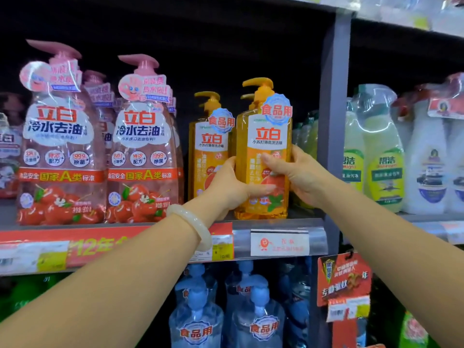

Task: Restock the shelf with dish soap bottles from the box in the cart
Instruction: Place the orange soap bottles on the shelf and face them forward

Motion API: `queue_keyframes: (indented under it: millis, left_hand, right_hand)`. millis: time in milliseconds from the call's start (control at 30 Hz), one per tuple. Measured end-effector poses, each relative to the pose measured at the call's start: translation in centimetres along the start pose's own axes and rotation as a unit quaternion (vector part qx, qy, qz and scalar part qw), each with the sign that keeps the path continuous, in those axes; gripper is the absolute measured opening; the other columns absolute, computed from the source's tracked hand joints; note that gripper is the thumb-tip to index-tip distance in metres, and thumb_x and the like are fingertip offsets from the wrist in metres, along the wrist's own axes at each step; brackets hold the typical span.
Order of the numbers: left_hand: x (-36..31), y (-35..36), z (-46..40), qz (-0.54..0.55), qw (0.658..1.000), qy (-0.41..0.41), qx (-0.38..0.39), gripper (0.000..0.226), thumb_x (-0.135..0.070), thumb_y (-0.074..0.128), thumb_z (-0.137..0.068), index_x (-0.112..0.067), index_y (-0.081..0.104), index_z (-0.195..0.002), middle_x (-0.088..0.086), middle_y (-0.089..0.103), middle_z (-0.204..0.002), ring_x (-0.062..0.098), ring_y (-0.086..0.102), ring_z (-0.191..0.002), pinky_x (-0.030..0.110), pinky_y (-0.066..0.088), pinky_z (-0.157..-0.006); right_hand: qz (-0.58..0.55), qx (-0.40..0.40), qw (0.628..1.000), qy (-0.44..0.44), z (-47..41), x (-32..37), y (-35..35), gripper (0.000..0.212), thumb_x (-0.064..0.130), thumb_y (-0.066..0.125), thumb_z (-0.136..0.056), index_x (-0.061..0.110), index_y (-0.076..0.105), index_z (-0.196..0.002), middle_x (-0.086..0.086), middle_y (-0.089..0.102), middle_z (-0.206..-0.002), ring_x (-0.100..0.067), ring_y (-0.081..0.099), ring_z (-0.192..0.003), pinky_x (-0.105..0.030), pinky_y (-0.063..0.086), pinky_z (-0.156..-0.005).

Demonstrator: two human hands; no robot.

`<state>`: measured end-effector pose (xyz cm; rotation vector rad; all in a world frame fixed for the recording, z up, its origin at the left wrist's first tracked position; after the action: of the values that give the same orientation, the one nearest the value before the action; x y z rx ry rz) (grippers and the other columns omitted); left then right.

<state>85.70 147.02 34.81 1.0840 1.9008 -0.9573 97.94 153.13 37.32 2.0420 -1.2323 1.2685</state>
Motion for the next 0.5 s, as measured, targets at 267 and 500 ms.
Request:
queue_keyframes:
  millis: [267,500]
  left_hand:
    - [0.5,1.0,-0.8,-0.027,0.999,-0.01,-0.035,0.095,-0.034,0.085,-0.063,-0.026,0.033,-0.142,-0.002,0.057,-0.129,0.021,0.054,-0.119,0.046,0.048,-0.098]
    - [-0.1,1.6,-0.4,-0.043,0.999,-0.003,-0.028,0.088,-0.031,0.081,-0.069,-0.024,0.032,-0.142,-0.002,0.057,-0.128,0.02,0.055,-0.118,0.043,0.048,-0.098]
  right_hand:
    - [0.016,-0.006,0.999,0.031,-0.2,-0.6,-0.7,0.055,0.033,0.068,-0.083,0.024,0.046,-0.132,0.0,0.065,-0.12,-0.021,0.064,-0.107,-0.047,0.051,-0.094]
    - [0.027,-0.019,0.999,0.016,-0.1,-1.0,-0.7,0.049,0.038,0.064,-0.085,0.022,0.05,-0.13,-0.001,0.066,-0.119,-0.02,0.065,-0.106,-0.045,0.051,-0.094]
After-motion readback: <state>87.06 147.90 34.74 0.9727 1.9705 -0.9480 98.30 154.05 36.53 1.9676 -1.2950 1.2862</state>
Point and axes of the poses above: each hand's wrist, its own z-axis away from the middle knuckle, its own y-axis out of the palm, x = y × z, the point moved 6 cm from there along -z, towards the middle knuckle
